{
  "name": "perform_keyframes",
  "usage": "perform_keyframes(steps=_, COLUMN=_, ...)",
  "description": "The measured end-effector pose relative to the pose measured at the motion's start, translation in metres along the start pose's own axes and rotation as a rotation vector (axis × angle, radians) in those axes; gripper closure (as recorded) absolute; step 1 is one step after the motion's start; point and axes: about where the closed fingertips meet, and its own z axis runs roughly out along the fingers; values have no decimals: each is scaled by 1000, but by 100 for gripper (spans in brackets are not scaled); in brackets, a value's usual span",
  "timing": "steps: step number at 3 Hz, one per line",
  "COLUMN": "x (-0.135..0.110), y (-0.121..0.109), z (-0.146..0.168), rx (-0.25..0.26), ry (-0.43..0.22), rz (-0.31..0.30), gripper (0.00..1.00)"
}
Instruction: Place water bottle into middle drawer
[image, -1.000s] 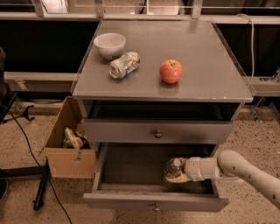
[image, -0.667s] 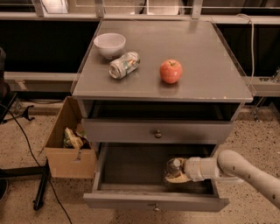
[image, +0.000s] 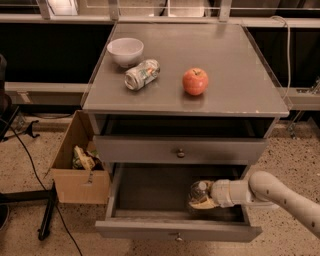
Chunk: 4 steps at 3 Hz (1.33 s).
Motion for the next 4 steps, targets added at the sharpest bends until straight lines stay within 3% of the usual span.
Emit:
perform_keyframes(steps=1, x=0, y=0, z=0, rx=0, ry=0, rz=0, gripper=75)
perform_keyframes(steps=3, x=0, y=0, z=0, rx=0, ry=0, rz=0, gripper=21)
perform_keyframes(steps=4, x=0, y=0, z=0, rx=0, ry=0, rz=0, gripper=0)
